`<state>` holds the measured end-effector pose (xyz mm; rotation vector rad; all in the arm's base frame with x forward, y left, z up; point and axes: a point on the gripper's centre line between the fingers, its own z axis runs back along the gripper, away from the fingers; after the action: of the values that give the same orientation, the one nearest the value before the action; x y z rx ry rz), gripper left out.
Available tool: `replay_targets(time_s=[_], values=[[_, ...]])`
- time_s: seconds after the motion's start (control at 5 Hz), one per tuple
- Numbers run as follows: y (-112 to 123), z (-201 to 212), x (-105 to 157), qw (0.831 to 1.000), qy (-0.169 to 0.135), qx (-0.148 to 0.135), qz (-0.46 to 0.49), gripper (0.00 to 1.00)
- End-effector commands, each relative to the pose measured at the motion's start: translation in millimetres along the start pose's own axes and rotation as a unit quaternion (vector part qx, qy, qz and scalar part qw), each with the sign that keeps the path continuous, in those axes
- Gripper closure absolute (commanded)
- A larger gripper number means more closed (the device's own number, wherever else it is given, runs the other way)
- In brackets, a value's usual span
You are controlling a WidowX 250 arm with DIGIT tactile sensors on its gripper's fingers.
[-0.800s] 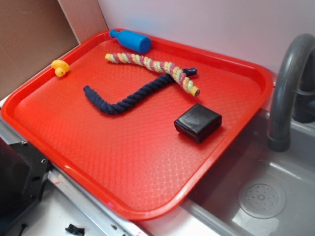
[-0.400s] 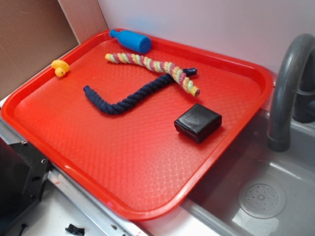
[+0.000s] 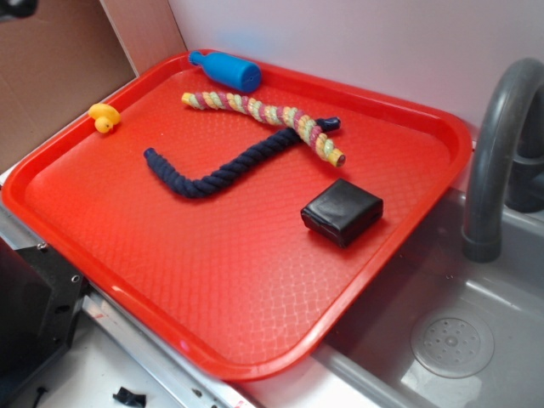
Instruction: Grab the multicolored rope.
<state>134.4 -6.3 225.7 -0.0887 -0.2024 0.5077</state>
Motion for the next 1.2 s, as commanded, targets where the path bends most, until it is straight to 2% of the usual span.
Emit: replay_targets(time_s=[0.0, 0.2, 0.4, 0.6, 0.8, 1.0], values=[[-3.3, -38.2, 34.2, 0.969, -0.024, 0.014, 0.245, 0.00], [-9.6, -81.9, 55.2, 0.930, -0.005, 0.041, 0.366, 0.00], [-17.5, -115.3, 81.3, 0.877, -0.026, 0.051, 0.477, 0.00], [-17.9, -136.2, 93.9, 0.847, -0.031, 0.055, 0.527, 0.00], [-31.5, -169.7, 114.3, 0.848, -0.034, 0.050, 0.526, 0.00], [-40.9, -184.9, 127.8, 0.854, -0.035, 0.053, 0.516, 0.00]])
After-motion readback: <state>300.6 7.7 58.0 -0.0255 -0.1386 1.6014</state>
